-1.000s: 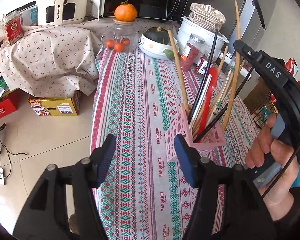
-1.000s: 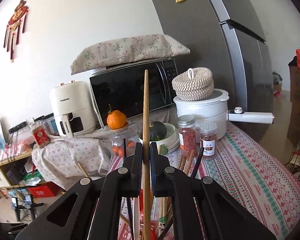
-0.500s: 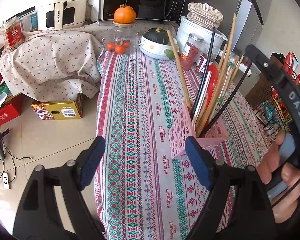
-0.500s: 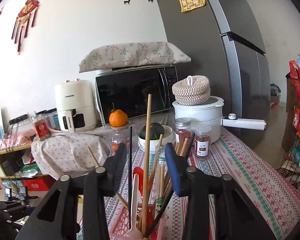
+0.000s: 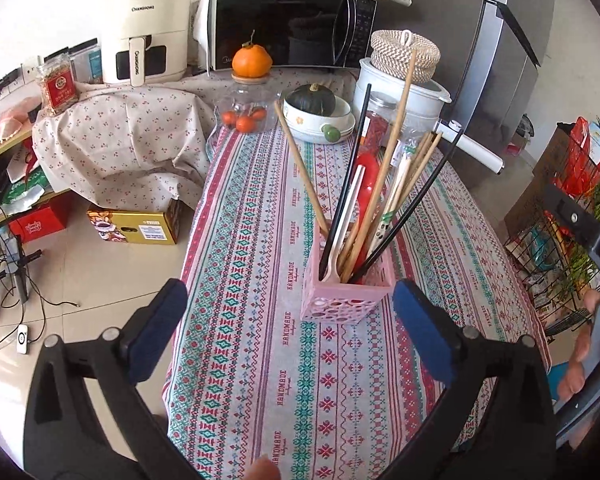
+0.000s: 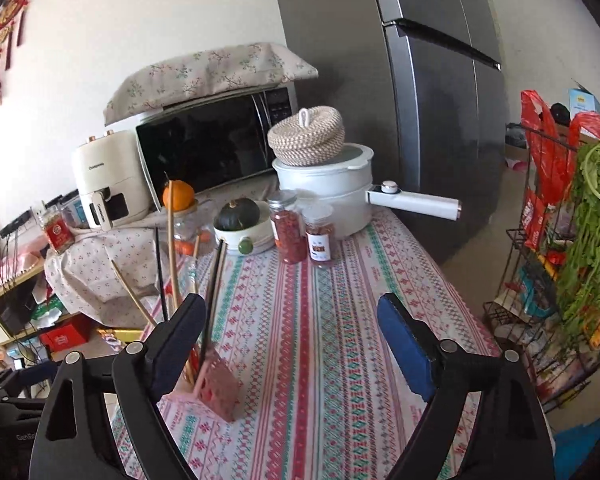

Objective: Organize utensils

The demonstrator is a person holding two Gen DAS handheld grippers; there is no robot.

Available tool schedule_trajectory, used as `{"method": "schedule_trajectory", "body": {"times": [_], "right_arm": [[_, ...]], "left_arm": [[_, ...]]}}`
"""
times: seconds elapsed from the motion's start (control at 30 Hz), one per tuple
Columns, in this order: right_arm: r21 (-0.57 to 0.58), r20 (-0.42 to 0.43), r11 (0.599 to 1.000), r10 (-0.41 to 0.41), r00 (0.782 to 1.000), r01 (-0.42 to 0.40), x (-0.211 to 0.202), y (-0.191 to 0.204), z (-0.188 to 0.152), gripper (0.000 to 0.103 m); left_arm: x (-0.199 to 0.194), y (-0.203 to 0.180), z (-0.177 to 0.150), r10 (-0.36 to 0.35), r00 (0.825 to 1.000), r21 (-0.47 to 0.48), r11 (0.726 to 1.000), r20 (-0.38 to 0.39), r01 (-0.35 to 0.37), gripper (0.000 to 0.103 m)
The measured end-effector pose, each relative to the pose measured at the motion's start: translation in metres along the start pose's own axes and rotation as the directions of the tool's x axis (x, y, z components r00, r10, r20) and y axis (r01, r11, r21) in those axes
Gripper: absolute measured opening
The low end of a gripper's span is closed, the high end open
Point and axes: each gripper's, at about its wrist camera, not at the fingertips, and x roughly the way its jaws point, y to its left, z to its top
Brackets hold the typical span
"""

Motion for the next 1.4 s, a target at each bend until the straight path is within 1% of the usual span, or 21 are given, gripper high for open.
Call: {"method": "schedule_trajectory", "body": {"times": [0.13,0.17,0.23,0.33,0.4,0.57,0.83,1.4], "right_arm": [[-0.018,-0.097,0.998,-0.053,0.994,0.052,-0.012,-0.016,-0.004,0.101],[-0.029,-0.116,0.998,-0.065,0.991,0.062,-0.013,-0.017,-0.004,0.103],[-0.058,-0.138,0.995,-0.084,0.987,0.077,-0.015,-0.018,-0.003,0.103],[-0.081,-0.128,0.992,-0.111,0.985,0.101,-0.017,-0.020,-0.003,0.103],[-0.089,-0.146,0.990,-0.119,0.982,0.107,-0.014,-0.022,-0.003,0.103],[-0.078,-0.178,0.992,-0.112,0.978,0.099,-0.005,-0.026,-0.003,0.103],[-0.087,-0.194,0.991,-0.121,0.973,0.106,0.002,-0.024,-0.004,0.103],[-0.089,-0.209,0.991,-0.116,0.971,0.099,0.006,-0.021,-0.007,0.103]], "left_arm": [[-0.012,-0.015,-0.005,0.063,0.997,0.017,0.998,0.037,-0.063,0.102],[-0.013,-0.017,-0.006,0.070,0.997,0.017,0.997,0.040,-0.070,0.102],[-0.017,-0.021,-0.009,0.068,0.997,0.016,0.997,0.047,-0.069,0.102],[-0.019,-0.029,-0.011,0.070,0.996,0.029,0.997,0.061,-0.072,0.102],[-0.018,-0.033,-0.011,0.068,0.996,0.036,0.997,0.061,-0.070,0.102],[-0.015,-0.038,-0.010,0.057,0.997,0.030,0.998,0.053,-0.059,0.102],[-0.011,-0.049,-0.011,0.046,0.998,0.035,0.998,0.039,-0.047,0.102],[-0.010,-0.052,-0.012,0.050,0.998,0.043,0.998,0.043,-0.052,0.102]]}}
